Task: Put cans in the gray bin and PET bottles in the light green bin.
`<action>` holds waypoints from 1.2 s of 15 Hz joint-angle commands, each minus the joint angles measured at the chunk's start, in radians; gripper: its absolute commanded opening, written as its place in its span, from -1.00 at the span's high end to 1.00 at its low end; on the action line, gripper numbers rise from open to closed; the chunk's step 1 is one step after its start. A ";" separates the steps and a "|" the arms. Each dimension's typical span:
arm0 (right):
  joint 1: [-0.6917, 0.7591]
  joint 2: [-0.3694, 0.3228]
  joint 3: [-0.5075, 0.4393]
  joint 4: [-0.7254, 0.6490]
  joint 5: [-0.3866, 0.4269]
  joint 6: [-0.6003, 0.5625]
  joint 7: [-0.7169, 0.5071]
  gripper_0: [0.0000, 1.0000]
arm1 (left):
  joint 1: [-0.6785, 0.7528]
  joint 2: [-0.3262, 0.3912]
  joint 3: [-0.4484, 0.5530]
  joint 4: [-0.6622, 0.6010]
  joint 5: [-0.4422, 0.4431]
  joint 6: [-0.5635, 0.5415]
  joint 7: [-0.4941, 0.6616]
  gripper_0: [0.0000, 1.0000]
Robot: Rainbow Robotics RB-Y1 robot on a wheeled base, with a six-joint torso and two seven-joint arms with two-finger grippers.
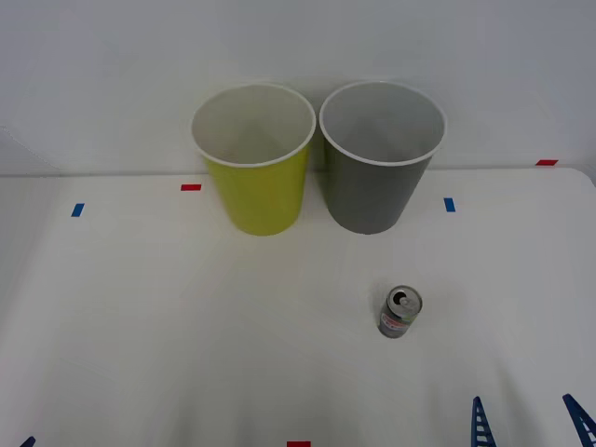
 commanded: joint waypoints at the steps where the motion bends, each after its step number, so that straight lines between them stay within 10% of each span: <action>1: 0.000 0.000 0.000 0.000 0.000 0.000 0.000 -0.93 | 0.000 0.000 0.000 0.000 0.000 0.000 0.000 -1.00; 18: 0.000 0.000 0.000 0.000 0.000 0.000 0.000 -0.93 | 0.000 0.000 0.000 0.000 0.000 0.000 0.000 -1.00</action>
